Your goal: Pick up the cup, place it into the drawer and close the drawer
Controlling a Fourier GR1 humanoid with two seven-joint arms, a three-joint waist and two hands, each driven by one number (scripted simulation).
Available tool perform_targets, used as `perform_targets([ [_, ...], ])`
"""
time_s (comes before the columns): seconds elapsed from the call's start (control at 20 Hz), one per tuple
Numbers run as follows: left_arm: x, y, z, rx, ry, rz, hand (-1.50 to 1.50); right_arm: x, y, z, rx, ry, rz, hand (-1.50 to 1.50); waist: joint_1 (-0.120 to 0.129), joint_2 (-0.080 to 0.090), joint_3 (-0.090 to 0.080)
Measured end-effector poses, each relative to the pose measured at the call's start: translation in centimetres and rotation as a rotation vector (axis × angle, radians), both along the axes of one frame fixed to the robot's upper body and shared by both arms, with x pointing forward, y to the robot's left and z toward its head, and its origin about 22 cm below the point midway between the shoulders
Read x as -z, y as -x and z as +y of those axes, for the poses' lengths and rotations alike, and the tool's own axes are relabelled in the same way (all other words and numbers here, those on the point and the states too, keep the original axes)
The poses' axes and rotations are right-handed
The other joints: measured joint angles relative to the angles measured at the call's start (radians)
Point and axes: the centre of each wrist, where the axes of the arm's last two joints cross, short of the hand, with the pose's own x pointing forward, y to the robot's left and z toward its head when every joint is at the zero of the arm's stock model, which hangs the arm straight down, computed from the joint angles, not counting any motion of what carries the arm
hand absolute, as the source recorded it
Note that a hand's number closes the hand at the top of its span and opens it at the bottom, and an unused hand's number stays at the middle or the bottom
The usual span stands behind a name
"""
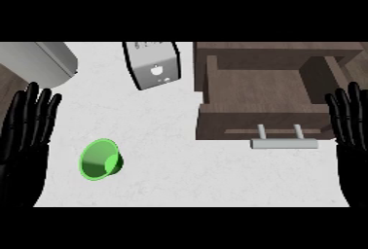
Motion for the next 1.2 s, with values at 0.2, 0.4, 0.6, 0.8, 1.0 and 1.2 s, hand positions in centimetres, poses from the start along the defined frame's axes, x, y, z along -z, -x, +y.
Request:
perform_targets([
  [0.2,0.4,0.3,-0.9,-0.097,0.018,-0.003,-1.5,0.3,-0.1,0.4,-0.025,-0.001,0.008,-1.5,0.006,-0.01,0.014],
  [0.4,0.7,0.6,-2.2,-0.233,0.103,0.018,-1.5,-0.3,-0.6,1.0,-0.1,-0.033,0.032,-1.5,0.01,-0.014,0.019],
  [0.6,1.2,0.5,-4.0,-0.286,0.191,0.054,-1.5,-0.3,-1.0,0.6,-0.158,-0.066,0.066,-1.5,0.008,-0.015,0.021],
  [0.8,1.8,0.1,-5.2,-0.308,0.22,0.061,-1.5,-0.4,-1.7,1.6,-0.171,-0.067,0.079,-1.5,0.008,-0.015,0.021],
  [1.0,2.1,-0.2,-6.1,-0.321,0.239,0.068,-1.5,-0.2,-1.7,1.3,-0.173,-0.077,0.081,-1.5,0.008,-0.016,0.022],
  [1.2,1.3,-0.3,-6.6,-0.328,0.252,0.071,-1.5,-0.6,-2.3,0.9,-0.178,-0.08,0.087,-1.5,0.008,-0.016,0.022],
])
